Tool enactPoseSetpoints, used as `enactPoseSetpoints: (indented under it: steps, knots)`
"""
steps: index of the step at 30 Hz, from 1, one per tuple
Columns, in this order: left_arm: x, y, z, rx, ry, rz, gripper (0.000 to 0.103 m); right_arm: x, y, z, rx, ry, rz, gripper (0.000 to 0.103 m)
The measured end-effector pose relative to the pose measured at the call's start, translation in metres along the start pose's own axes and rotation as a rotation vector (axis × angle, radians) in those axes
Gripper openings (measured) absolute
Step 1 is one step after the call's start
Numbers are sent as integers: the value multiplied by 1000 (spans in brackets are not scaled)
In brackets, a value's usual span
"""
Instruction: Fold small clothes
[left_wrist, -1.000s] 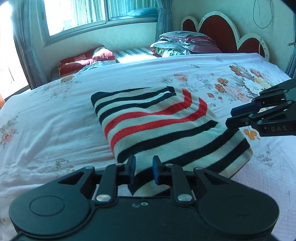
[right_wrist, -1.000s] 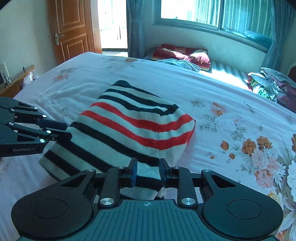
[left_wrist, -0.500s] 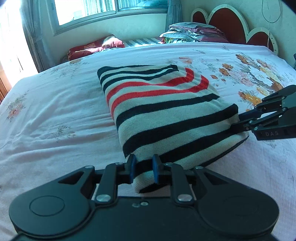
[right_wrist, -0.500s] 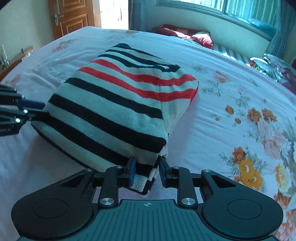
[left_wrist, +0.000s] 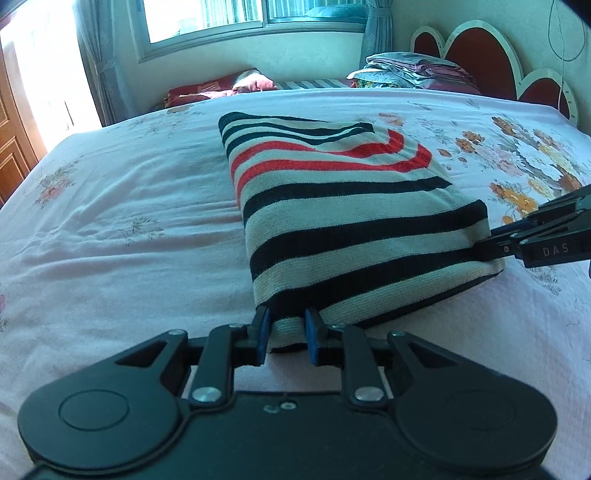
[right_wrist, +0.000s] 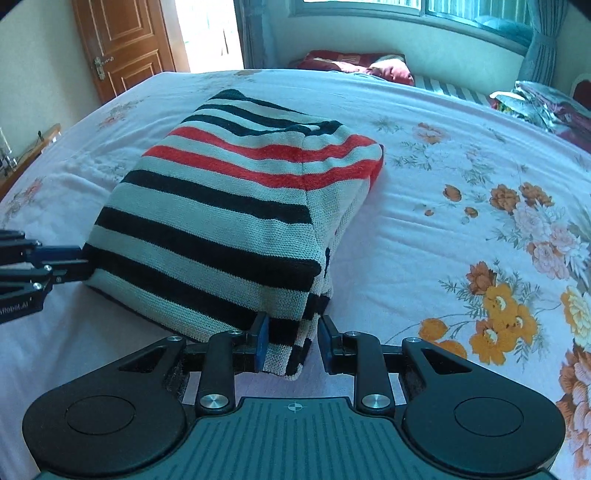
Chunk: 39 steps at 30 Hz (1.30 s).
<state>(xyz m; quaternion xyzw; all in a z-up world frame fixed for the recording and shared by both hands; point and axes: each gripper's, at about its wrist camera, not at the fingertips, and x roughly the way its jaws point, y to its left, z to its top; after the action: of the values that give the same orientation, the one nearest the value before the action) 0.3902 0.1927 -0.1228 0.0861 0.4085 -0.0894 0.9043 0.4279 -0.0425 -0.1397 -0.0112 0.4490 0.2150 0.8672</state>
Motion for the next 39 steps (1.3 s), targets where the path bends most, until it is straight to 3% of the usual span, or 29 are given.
enactPoseSetpoints:
  steps: [3,6,12,13,14,15,16,17,18,20,25,30,39]
  knots:
    - [-10,0,1,-39,-31,15,23,-16,-2,8,44,-32,16,27]
    - [-22,-5,-6,-62,-40,22,37,-37,-2,4,50,-72,2,27]
    - [-51,-23,-30,-128,-42,14,52,-71,-8,-32,110,-85,-8,27]
    - [-61,-28,-32,-134,-59,13,68,-78,-8,-37,110,-92,-8,27]
    - [-69,-33,-34,-141,-78,26,94,-88,-7,-43,113,-104,-10,27]
    - [-76,-38,-35,-153,-104,50,103,-95,-6,-47,117,-115,-17,27]
    - [-81,-45,-36,-158,-140,79,103,-102,-5,-52,119,-127,-33,32]
    - [-84,-51,-36,-146,-150,105,103,-108,-4,-56,119,-147,-72,49]
    - [-87,-58,-35,-123,-151,122,103,-115,-2,-61,130,-175,-125,103]
    - [-93,-69,-34,-108,-160,129,103,-126,0,-73,121,-250,-182,103]
    - [-128,-82,-41,-190,-201,84,103,-155,2,-96,142,-280,-189,103]
    - [-169,-110,-55,-140,-240,107,103,-199,17,-122,155,-326,-173,103]
    - [-235,-134,-81,-177,-252,79,103,-274,48,-161,129,-399,-179,103]
